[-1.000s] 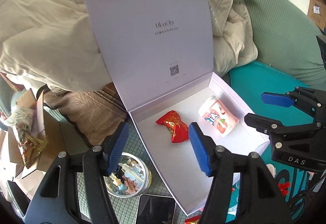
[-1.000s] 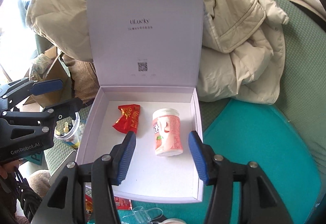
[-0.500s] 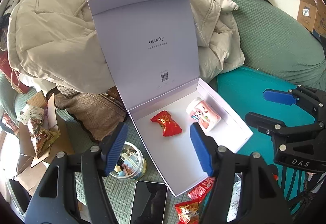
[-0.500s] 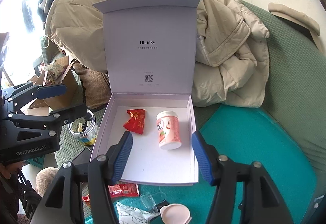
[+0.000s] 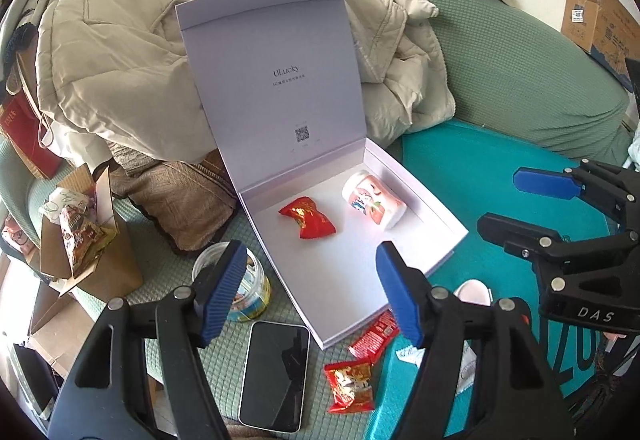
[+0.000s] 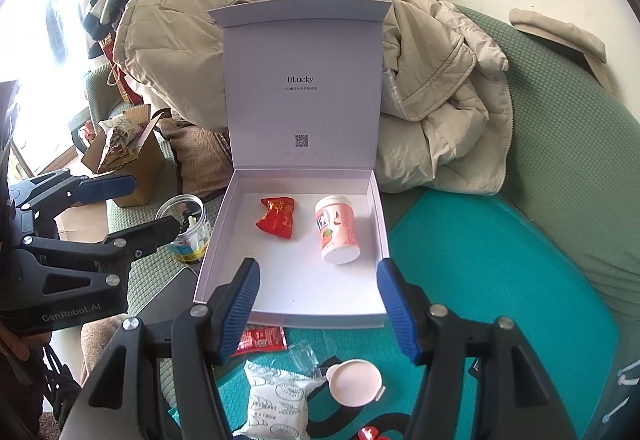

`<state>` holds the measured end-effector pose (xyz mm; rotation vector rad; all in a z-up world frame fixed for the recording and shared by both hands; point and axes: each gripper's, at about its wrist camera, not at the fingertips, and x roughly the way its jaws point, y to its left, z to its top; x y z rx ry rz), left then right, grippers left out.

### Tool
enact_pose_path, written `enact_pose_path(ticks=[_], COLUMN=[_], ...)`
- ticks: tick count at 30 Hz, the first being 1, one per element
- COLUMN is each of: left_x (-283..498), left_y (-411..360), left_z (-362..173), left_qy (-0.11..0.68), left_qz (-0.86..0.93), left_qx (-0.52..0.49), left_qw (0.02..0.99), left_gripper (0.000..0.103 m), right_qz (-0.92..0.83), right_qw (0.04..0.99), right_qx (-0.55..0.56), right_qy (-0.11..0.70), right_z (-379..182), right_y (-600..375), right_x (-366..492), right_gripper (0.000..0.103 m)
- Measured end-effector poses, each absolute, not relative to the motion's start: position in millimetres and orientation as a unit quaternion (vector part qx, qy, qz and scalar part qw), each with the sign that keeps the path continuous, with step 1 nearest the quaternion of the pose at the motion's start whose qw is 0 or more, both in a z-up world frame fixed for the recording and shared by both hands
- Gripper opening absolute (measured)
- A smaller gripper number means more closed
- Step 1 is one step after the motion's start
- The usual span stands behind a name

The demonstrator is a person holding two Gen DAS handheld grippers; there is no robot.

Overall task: Organize objects
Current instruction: 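Withdraw both grippers from the box back over the mat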

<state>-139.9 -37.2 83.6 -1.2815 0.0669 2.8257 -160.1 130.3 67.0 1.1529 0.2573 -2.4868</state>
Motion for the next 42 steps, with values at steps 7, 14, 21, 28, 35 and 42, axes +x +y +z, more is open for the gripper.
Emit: enact_pose_path(ticks=[7,14,21,28,35,42], left_x=[-117.6,-103.5,-89.9,-79.4,-67.0,-56.1], left_y=[-33.6,-28.2,-22.6,-22.0,-21.2,-18.2], left_z=[78.8,72.0,59.1,39.3,18.1,0.2], left_qy=[0.026,0.024,0.021,0.013,0.01,0.004], left_qz=[0.908,0.904,0.898,0.887,0.876,0.865], left_qx=[-0.418,-0.426,-0.438,-0.459,-0.481,-0.5], left_qw=[0.023,0.035,0.042,0.047,0.046,0.043], left_gripper=[0.066,0.066,0.066,0.066,0.066,0.066], right_qz=[-0.884,-0.88,-0.873,-0.863,-0.854,-0.847], right_qw=[0.188,0.185,0.18,0.181,0.177,0.177], right_qx=[0.42,0.432,0.448,0.467,0.484,0.498], right_qy=[0.084,0.074,0.074,0.067,0.064,0.063], right_z=[58.5,48.9,34.6,17.0,0.0,-15.0], right_y=[133.4,139.2,144.2,147.1,148.2,153.8], right_x=[-140.2,-126.3,-113.6,-98.2,-85.1,-69.8], right_gripper=[0.062,0.062,0.062,0.062,0.062,0.062])
